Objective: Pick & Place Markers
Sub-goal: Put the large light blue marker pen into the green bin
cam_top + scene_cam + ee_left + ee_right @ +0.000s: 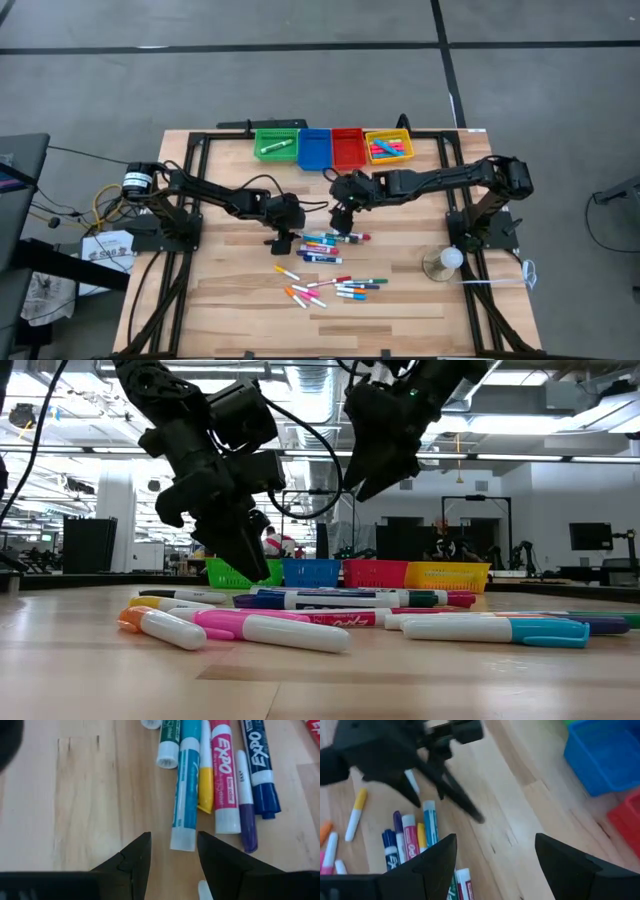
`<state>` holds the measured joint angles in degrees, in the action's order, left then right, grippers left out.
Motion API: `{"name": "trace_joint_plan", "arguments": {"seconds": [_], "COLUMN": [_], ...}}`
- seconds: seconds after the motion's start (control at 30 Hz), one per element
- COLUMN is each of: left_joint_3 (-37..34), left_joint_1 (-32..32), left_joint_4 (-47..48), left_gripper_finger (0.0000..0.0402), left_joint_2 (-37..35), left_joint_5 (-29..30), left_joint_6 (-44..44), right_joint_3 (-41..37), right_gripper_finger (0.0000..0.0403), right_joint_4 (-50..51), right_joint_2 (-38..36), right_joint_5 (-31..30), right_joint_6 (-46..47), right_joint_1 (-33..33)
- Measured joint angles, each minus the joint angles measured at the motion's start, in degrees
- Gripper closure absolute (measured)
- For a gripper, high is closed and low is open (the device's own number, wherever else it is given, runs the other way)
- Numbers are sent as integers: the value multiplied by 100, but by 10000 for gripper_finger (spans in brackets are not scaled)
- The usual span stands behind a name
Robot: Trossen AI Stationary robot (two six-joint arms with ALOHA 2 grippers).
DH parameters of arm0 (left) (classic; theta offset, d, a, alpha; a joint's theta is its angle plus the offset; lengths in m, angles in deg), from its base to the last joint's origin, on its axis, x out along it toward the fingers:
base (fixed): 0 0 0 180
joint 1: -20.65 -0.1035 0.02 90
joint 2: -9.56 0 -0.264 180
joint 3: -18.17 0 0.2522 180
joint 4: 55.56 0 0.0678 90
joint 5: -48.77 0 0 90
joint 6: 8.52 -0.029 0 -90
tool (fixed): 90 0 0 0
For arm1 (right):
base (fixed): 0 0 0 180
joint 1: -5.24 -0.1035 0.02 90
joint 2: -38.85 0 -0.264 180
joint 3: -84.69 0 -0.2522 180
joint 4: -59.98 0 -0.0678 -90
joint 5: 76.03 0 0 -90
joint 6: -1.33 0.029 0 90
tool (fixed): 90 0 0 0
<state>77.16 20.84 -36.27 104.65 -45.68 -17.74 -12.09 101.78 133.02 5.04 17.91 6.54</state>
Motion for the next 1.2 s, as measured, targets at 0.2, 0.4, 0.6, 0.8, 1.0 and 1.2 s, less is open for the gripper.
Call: {"name": "trace_joint_plan", "arguments": {"seconds": [0.2,0.4,0.6,0.8,1.0,1.2], "left_joint_3": [0,2,2,15,9,-7], "left_joint_1": [97,175,152,173,186,181], "left_joint_4": [-30,-234,-561,-619,-558,-478], "left_gripper_finger": [243,243,243,243,285,332], "left_joint_2": [-2,166,438,616,548,181], "left_joint_5": [-506,122,215,-14,14,348], "left_joint_6": [-462,-662,-658,-714,-716,-727], "right_joint_3": [80,80,80,80,80,80], "right_gripper_finger": [143,143,143,143,143,143], "right_joint_4": [333,310,300,299,299,278], "right_joint_2": [-2,-2,-2,-2,-2,-2], "right_joint_5": [-1,0,0,2,-1,-4], "right_joint_6": [546,594,597,741,743,743], "right_joint_1": [55,55,52,28,35,84]}}
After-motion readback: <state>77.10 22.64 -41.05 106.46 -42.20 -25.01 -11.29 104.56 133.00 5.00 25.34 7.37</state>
